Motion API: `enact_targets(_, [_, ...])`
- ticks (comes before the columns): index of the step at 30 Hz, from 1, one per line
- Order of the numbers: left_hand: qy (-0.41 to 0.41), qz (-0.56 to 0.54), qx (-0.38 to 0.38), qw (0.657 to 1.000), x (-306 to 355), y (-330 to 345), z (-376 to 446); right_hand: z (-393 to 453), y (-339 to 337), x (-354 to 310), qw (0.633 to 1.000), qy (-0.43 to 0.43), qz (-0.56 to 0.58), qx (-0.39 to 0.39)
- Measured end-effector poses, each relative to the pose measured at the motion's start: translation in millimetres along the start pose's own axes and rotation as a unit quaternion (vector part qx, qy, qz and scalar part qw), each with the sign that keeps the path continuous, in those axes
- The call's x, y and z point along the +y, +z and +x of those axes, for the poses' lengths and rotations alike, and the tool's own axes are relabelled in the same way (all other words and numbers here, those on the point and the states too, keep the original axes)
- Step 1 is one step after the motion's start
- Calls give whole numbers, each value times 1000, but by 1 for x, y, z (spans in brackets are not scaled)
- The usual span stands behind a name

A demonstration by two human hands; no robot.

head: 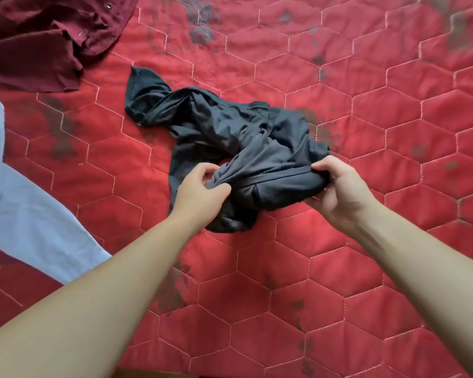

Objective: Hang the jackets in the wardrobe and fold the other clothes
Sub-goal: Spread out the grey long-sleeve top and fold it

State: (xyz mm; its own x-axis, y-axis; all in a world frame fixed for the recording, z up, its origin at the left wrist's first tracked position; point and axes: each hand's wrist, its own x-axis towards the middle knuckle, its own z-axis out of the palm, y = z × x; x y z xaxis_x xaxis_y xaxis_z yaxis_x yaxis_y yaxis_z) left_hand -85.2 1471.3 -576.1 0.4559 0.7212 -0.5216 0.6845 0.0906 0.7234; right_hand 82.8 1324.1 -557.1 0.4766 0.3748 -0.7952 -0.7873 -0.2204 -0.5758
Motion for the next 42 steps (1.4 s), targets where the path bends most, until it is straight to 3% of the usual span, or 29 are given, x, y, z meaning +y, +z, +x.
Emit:
enact_targets(2, [40,112,11,993,-1,0,-1,-3,-11,-3,994,-66,-43,73])
enact_targets(5, [25,165,-10,986,-3,3,2,-8,-26,-4,961,-164,-178,136])
enact_targets(8, [40,229,-45,972,0,13,-2,-20,-29,-8,937,-217,-240,131])
enact_targets(11, [177,362,-40,914,11,29,-8,-28,-27,-17,968,-191,-154,57])
enact_targets(13, [200,291,-110,929,17,43,-9,-31,-29,-19,987,-134,-84,-7])
enact_targets(15, [136,188,-151,961,26,55,-9,-37,-36,-22,992,-93,-50,-67])
enact_targets(18, [78,151,-100,980,37,63,-7,-44,-47,-30,985,-80,-17,-150])
enact_targets(21, [100,112,-68,986,46,65,-6,-45,-58,-36,977,-137,-134,-97])
enact_targets(24, [175,54,-120,976,64,72,-11,-51,-61,-33,940,-185,-253,-132])
enact_targets(28, [156,152,-240,946,81,93,-13,-68,-67,-36,876,-245,-380,-166])
enact_targets(30, [152,234,-227,933,78,97,-13,-73,-79,-38,829,-285,-469,-113])
enact_targets(33, [160,264,-181,934,69,93,-16,-73,-104,-33,748,-333,-574,18])
enact_targets(35, [160,225,-167,947,69,89,-19,-62,-123,-26,712,-310,-623,94])
enact_targets(38, [154,100,-181,966,88,80,-27,-35,-155,-13,658,-220,-707,135])
enact_targets(40, [180,42,-196,963,111,77,-35,-18,-172,-9,654,-148,-725,157])
enact_targets(42, [200,4,-185,962,138,76,-45,-7,-182,-8,680,-102,-705,176])
